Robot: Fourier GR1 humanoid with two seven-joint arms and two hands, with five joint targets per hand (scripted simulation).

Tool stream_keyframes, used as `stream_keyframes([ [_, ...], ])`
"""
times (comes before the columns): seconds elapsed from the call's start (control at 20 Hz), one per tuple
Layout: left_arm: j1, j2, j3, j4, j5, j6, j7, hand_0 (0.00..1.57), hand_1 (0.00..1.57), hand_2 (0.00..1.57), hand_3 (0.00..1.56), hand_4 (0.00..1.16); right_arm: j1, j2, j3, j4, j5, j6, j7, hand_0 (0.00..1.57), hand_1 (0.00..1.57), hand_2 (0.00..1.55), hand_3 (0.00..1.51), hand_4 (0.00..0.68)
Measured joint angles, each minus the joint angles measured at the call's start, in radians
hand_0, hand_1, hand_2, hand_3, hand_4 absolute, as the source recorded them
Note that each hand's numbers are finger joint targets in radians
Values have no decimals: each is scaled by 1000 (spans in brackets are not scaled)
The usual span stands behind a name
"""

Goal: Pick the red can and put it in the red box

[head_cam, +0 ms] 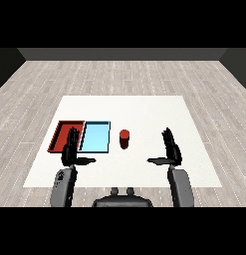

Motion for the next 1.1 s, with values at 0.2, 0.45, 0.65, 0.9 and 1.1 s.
stream_keyframes([
  [0.2,13,-3,-8,-28,4,-3,16,0,0,0,0,0,-20,8,2,45,1,1,-8,0,0,0,0,0],
  [0.45,-5,-4,1,-10,6,0,4,0,0,0,0,0,-86,29,28,92,20,-39,20,0,0,0,0,0],
  [0.65,-2,-17,-12,-31,5,11,20,0,0,0,0,0,-118,31,36,107,14,-50,49,0,0,0,0,0],
  [0.9,11,-13,1,-38,24,3,13,0,0,0,0,0,-191,42,33,190,5,-74,52,0,0,0,0,0],
  [1.1,27,-5,11,-47,32,-7,2,0,0,0,0,0,-222,48,76,253,-52,-106,43,0,0,0,0,0],
])
